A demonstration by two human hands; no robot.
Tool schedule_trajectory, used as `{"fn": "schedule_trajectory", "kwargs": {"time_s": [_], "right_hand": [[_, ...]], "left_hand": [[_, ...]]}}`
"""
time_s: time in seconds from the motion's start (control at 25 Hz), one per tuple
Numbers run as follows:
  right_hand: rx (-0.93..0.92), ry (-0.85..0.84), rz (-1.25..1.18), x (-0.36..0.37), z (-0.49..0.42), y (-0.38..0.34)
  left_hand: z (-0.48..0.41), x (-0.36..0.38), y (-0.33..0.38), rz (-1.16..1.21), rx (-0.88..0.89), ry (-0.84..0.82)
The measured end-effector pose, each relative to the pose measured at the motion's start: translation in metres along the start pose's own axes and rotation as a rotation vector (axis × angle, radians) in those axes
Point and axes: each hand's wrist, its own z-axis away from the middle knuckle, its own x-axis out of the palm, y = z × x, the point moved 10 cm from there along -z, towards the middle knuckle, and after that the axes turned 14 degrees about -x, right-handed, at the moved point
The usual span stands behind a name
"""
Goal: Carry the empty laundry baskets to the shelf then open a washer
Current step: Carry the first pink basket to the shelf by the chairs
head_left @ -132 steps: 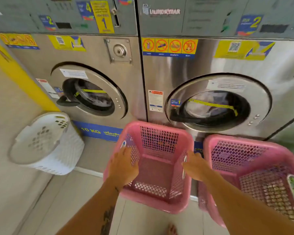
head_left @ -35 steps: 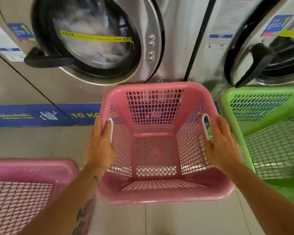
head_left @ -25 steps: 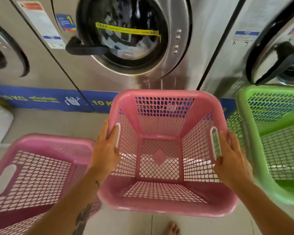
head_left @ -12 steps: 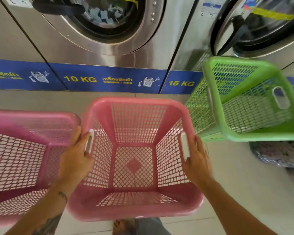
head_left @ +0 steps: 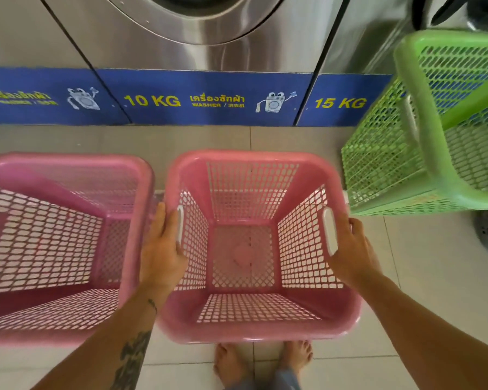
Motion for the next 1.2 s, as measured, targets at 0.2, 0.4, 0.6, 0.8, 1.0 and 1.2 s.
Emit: {"fn": "schedule_trajectory", "kwargs": {"time_s": [0.2,0.4,0.6,0.8,1.0,1.2], "right_hand": [[-0.008,-0.017,-0.071,0.015,0.003,-0.001],[-0.044,-0.155,-0.191,-0.010,0.017,-0.015],[-0.095,-0.087,-0.240,-0.109,0.030,-0.028],[-0.205,0.061,-0.248,-0.235,0.033,0.000],[-0.268,0.213,-0.244,-0.330,0.015,0.093],[-0.201,0.270,-0.215,-0.377,-0.025,0.253]], "left_hand": [[0.002,0.017,-0.011,-0.040,-0.032,-0.163],[0.010,-0.005,0.011,-0.004,-0.217,-0.239],[0.048,-0.067,0.128,0.211,-0.038,-0.178],[0.093,-0.103,0.258,0.445,0.127,-0.198],[0.107,-0.079,0.386,0.526,0.194,-0.146],[0.101,0.003,0.513,0.345,0.203,-0.038]]}}
